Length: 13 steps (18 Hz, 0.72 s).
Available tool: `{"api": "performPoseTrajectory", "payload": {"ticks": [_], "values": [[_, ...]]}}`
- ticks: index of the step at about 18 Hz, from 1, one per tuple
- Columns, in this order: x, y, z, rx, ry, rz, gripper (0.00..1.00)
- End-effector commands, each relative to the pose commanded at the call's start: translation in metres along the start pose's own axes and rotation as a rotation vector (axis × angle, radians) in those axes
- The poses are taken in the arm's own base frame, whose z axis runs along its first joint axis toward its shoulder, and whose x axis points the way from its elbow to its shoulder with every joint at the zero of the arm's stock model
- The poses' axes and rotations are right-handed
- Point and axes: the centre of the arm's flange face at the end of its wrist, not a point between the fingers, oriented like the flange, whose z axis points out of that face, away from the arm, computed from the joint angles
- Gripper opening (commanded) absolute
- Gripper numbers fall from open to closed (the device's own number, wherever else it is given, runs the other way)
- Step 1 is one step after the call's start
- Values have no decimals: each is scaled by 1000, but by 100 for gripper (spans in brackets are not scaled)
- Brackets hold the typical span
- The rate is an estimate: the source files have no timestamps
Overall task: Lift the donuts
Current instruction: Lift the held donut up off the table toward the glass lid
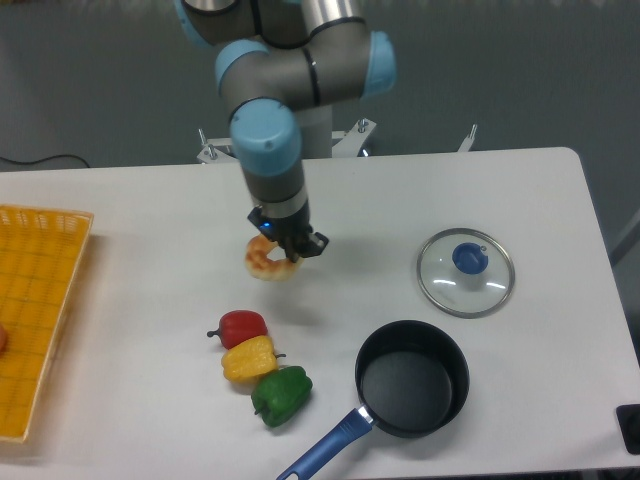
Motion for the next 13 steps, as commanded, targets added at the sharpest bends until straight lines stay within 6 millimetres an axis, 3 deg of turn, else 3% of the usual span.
{"api": "performPoseTrajectory", "payload": {"ticks": [3, 9, 13], "values": [[-15, 9, -7, -13, 8, -15, 0], [-55, 31, -42, -38, 35, 34, 0], [-69, 36, -53, -36, 26, 31, 0]]}}
